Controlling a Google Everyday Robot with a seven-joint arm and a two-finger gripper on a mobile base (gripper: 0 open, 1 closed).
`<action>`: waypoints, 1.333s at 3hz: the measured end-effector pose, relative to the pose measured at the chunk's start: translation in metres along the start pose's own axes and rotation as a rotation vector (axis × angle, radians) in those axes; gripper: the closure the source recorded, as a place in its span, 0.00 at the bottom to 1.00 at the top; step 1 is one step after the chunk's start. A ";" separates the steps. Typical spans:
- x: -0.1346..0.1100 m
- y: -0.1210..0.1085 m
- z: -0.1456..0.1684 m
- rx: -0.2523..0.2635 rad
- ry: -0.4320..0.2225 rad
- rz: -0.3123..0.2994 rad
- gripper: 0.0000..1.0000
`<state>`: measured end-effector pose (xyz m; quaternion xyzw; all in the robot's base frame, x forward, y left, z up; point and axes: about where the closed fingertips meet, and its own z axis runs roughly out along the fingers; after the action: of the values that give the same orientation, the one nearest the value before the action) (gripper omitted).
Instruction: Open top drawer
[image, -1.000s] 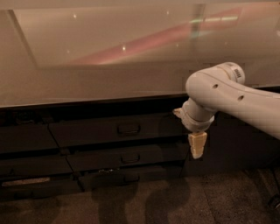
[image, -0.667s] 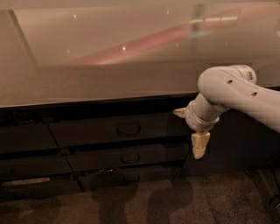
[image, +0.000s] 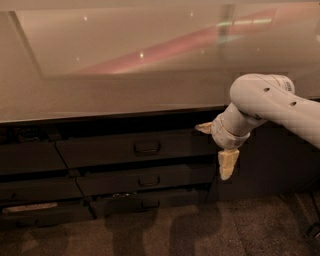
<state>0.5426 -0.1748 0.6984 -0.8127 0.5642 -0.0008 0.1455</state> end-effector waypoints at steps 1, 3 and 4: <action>0.031 -0.018 0.014 -0.005 0.029 0.017 0.00; 0.033 -0.022 0.026 -0.042 0.037 0.013 0.00; 0.017 -0.030 0.043 -0.090 0.060 -0.025 0.00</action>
Offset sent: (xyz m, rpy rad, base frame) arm 0.0483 -0.0320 -0.0195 -0.0395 -0.0079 -0.0350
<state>0.5828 -0.1706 0.6617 -0.8252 0.5574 -0.0016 0.0917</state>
